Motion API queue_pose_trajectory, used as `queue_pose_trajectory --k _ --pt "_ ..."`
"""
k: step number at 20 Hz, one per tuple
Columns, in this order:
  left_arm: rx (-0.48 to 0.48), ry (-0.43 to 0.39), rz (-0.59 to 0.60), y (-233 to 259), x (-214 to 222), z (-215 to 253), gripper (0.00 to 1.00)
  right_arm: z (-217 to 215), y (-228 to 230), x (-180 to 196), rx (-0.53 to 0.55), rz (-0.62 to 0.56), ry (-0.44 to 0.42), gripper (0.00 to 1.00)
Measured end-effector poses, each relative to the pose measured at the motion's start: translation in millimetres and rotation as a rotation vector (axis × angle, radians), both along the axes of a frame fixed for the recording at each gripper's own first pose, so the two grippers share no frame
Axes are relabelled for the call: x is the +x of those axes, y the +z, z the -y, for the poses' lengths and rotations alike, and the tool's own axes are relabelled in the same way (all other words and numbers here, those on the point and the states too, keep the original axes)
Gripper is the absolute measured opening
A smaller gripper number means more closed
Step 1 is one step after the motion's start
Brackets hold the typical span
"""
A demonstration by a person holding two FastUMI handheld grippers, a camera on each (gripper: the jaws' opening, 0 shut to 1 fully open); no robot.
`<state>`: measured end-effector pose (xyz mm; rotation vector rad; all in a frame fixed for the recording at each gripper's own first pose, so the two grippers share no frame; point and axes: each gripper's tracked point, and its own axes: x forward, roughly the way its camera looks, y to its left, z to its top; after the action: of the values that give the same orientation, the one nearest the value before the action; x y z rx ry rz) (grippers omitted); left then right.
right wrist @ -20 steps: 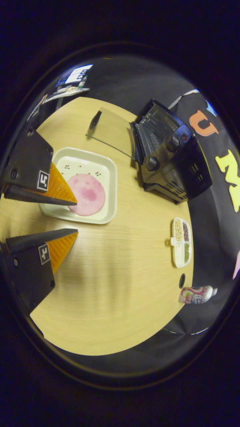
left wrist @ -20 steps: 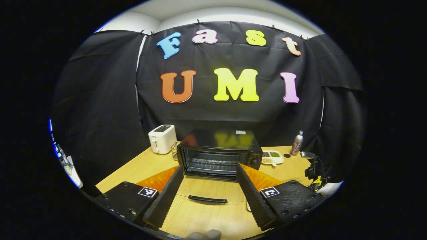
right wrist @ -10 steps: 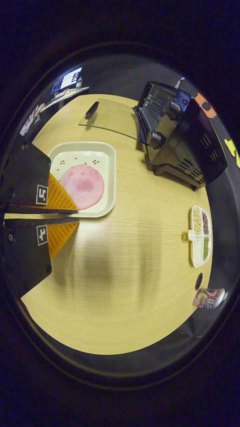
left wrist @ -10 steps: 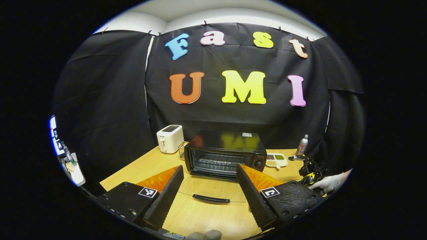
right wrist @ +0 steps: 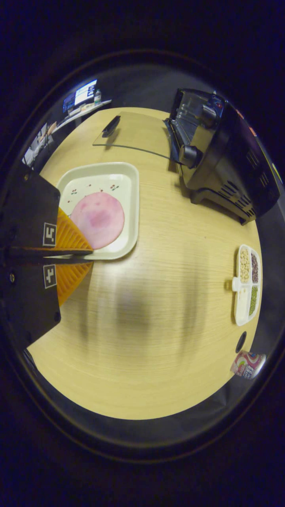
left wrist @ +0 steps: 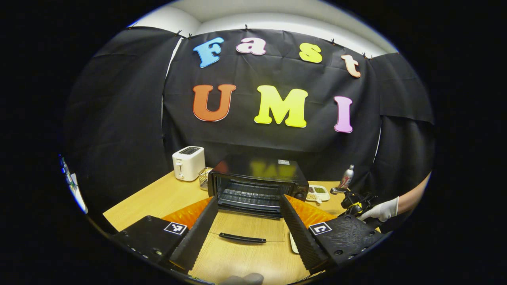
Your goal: Open the electric oven with the left hand, put the food in, and close the electric oven.
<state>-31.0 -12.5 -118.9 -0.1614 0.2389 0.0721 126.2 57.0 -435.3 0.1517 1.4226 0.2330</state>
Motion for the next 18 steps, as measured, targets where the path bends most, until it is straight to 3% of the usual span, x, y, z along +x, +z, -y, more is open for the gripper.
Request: queue_pose_trajectory --k 6,11,14,18 --pt "-0.001 -0.057 0.002 6 1 -19 0.96 -2 1 -7 0.259 -0.026 -0.118 0.0" --pt "0.014 -0.077 0.01 13 0 -30 0.96 -2 7 -16 0.449 0.029 -0.311 0.0" --pt "0.008 -0.087 0.01 15 0 -30 0.96 4 17 -18 0.493 0.091 -0.404 0.04" --pt "0.006 -0.09 0.002 16 1 -33 0.96 -3 50 -28 0.544 0.184 -0.502 0.0"
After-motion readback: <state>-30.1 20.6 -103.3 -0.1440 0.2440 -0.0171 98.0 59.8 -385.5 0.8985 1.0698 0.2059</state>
